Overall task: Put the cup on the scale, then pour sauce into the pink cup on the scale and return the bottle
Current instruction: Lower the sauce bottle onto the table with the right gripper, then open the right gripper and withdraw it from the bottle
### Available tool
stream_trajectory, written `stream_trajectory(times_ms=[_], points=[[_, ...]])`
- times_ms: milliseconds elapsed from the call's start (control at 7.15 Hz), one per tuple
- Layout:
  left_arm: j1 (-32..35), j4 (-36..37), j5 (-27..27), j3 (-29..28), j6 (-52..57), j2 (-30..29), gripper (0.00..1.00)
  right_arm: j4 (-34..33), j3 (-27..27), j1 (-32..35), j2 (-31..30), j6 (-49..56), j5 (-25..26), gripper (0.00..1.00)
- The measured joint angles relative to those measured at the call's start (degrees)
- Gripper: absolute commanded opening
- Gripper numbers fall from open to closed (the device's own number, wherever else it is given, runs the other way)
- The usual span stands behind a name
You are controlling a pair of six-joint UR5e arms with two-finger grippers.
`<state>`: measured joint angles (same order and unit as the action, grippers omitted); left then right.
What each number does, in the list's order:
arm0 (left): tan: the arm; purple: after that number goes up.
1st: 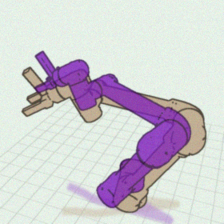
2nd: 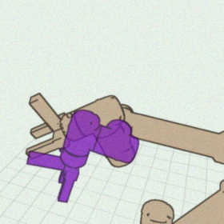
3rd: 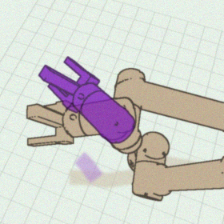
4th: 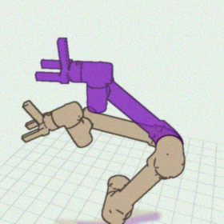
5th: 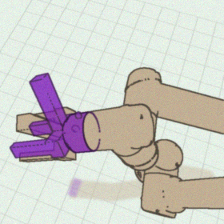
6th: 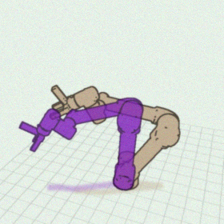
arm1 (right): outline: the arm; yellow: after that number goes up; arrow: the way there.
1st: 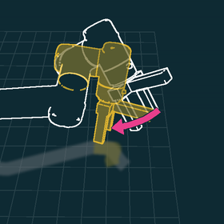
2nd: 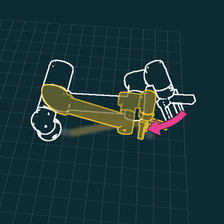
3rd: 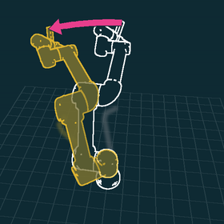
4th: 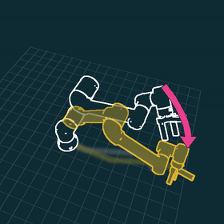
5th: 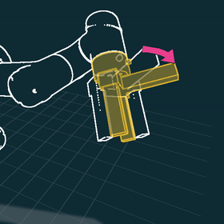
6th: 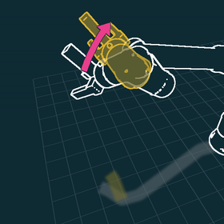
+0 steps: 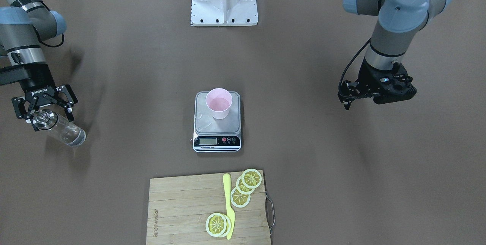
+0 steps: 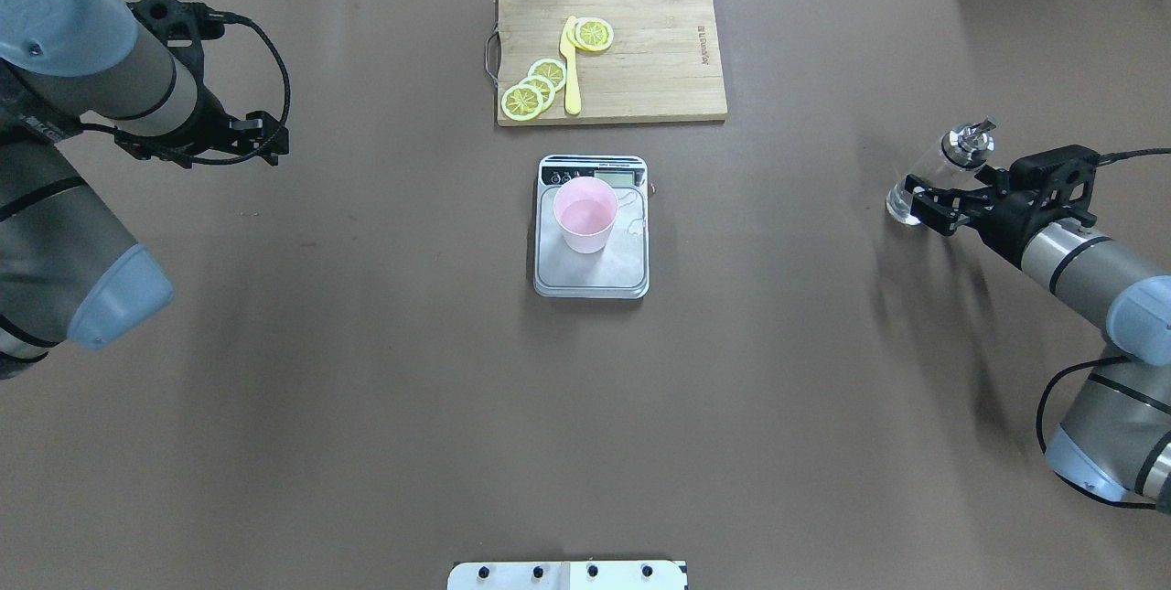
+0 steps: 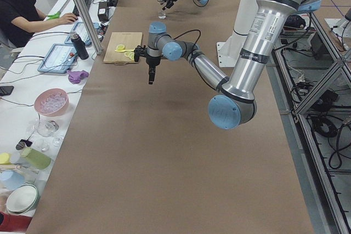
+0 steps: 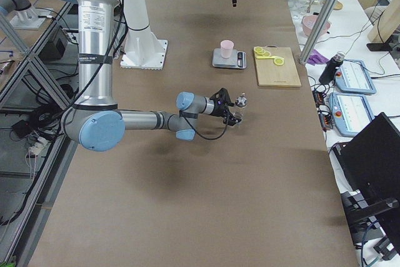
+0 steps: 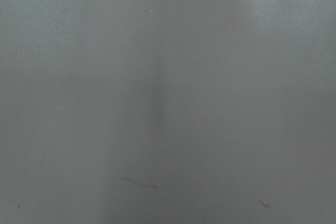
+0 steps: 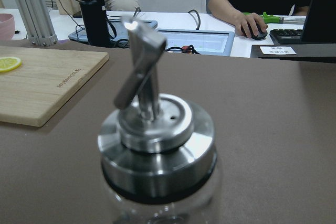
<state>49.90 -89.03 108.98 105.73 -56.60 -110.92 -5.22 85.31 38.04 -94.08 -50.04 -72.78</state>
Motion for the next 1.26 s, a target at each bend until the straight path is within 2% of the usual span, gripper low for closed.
stream_trajectory(times_ms=[280,840,979,1119,1259], points=[[-0.05,0.0,-0.05,0.0,0.0,0.0,0.98,-0.3,4.92,-0.52,-4.3,-0.72,-0.81,1.0],[-0.07,0.0,-0.07,0.08,0.0,0.22,0.98,-0.83,19.08,-0.06,-16.26,-2.56,-7.47,1.0],[-0.07,0.0,-0.03,0.07,0.0,0.32,0.98,-0.97,20.93,2.32,-17.83,-2.59,-11.83,1.0],[-0.09,0.0,-0.01,0.04,-0.02,0.39,0.98,-2.22,21.63,7.69,-17.86,-2.49,-19.08,1.0],[-0.12,0.0,0.0,0.01,-0.06,0.4,0.98,-5.76,21.88,15.48,-16.25,-2.14,-28.4,1.0]])
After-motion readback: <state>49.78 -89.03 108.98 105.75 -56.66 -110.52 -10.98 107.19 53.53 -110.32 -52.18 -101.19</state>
